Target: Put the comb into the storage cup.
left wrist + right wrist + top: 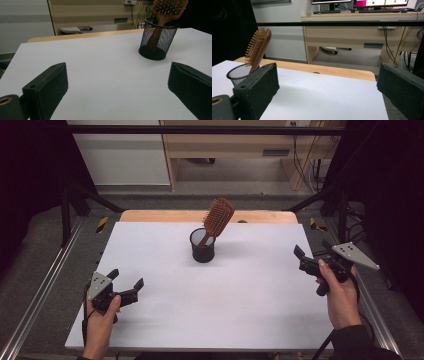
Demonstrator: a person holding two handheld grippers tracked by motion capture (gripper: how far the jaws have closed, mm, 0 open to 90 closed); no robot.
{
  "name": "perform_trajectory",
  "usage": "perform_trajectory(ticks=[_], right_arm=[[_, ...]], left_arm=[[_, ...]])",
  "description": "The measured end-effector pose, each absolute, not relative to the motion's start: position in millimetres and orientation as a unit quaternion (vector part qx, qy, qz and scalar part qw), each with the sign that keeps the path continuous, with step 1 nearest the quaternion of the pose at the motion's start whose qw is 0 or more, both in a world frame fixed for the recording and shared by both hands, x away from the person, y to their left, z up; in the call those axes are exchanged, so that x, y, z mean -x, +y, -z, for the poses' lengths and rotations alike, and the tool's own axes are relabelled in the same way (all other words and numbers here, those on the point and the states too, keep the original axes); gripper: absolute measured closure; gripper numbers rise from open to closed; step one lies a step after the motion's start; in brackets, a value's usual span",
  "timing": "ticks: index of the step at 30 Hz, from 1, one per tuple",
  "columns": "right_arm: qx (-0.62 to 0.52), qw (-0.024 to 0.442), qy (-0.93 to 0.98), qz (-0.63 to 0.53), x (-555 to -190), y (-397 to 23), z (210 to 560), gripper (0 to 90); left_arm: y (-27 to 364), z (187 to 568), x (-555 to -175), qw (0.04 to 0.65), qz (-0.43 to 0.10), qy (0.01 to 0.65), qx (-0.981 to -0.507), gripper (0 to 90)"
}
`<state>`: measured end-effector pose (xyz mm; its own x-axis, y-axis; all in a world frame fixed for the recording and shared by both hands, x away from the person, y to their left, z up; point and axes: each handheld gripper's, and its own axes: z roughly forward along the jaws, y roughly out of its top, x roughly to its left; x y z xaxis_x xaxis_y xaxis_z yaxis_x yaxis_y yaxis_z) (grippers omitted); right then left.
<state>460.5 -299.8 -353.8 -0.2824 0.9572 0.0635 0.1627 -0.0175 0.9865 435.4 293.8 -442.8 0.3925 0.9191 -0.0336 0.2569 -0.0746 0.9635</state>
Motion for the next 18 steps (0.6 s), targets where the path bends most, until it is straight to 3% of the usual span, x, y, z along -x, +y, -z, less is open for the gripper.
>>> perform_trajectory(ticks=[18], right_arm=[[-0.468, 0.372, 0.599, -0.533, -454.5, -297.1, 359.2, 2.7]], left_arm=[[293.7, 443.1, -435.3, 0.512, -0.323, 0.448, -0.658, 3.2]])
